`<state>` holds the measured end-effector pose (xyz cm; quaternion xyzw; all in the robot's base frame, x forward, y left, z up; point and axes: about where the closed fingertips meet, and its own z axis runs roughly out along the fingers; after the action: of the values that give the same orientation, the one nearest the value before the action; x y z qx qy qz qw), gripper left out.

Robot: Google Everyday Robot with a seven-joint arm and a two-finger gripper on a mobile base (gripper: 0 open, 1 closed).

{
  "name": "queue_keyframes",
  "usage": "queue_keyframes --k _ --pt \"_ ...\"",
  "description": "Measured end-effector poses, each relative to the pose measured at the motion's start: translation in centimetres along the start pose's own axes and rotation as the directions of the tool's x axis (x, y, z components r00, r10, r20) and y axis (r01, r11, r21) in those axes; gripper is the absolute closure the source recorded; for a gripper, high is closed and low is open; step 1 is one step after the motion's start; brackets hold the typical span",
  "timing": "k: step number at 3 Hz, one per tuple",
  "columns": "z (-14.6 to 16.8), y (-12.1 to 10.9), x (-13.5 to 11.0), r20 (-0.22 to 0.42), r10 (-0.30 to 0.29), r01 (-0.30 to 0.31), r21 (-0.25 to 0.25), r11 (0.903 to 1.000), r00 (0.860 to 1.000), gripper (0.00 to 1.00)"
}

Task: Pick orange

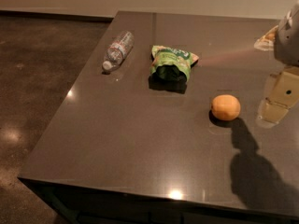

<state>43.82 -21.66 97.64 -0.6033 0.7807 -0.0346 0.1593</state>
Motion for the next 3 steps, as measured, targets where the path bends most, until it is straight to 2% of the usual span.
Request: queue_keyframes --k 1,2,3 --pt "0.0 0.0 0.0 0.000 0.000 0.000 0.000 1.0000 1.000 0.00" --pt "1.1 -1.1 -0.3 -0.003 0.033 -0.033 -0.011 0.9994 0.999 0.00" --pt "4.2 -2.5 0.3 -0.020 0.088 -0.089 -0.046 0.9950 0.996 0.00"
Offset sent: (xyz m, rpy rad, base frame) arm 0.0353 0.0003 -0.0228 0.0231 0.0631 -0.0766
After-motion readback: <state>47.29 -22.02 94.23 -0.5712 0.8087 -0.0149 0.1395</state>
